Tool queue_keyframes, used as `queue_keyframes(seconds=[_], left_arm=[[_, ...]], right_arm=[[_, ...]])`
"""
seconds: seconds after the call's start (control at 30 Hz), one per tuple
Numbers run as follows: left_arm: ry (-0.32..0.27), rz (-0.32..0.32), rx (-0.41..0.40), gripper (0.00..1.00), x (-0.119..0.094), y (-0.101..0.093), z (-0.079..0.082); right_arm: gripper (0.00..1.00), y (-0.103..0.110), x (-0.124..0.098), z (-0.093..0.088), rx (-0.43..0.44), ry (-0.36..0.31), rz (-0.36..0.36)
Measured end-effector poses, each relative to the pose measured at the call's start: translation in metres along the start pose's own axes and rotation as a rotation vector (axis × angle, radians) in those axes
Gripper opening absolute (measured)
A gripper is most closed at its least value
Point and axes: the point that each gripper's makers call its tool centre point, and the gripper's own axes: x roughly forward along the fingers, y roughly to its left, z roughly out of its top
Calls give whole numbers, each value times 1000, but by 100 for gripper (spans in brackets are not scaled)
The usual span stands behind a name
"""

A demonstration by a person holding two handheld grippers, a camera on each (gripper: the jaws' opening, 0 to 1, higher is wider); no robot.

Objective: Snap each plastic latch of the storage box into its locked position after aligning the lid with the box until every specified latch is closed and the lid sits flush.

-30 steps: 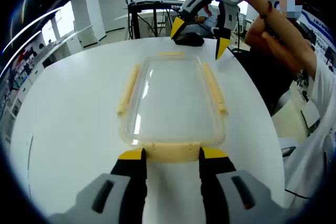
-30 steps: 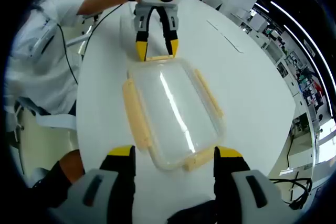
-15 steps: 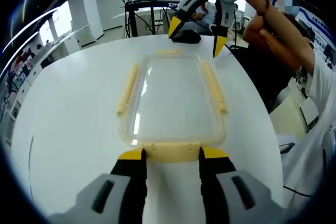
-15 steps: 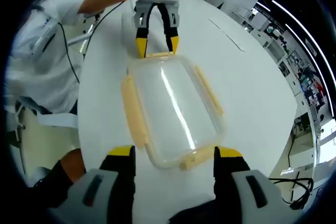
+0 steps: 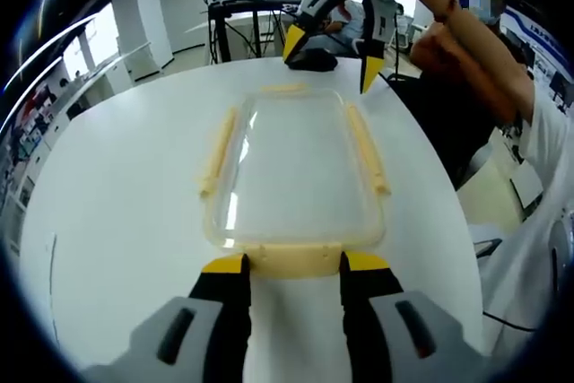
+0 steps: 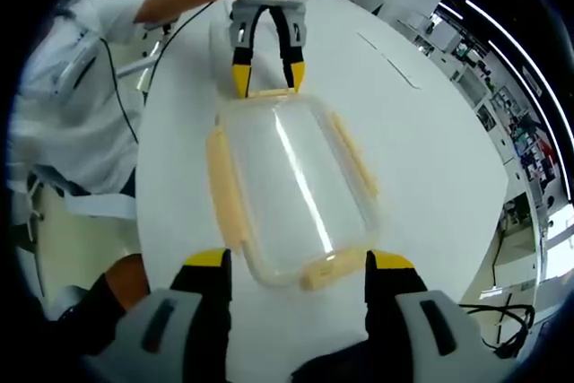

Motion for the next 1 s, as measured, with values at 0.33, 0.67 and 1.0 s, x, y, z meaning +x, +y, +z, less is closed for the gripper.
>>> queue_keyframes(seconds=[0.33,0.67,1.0], left_arm=[[4,-23,26,36,-1,-4,-5],[13,-48,62,36,-7,-7,-9],[41,-92,115,36,-14,-13,-18]], right_arm=[[58,9,3,3,1,-1,34],[56,20,7,-3,30,14,79],[53,30,12,-9,38,23,116]])
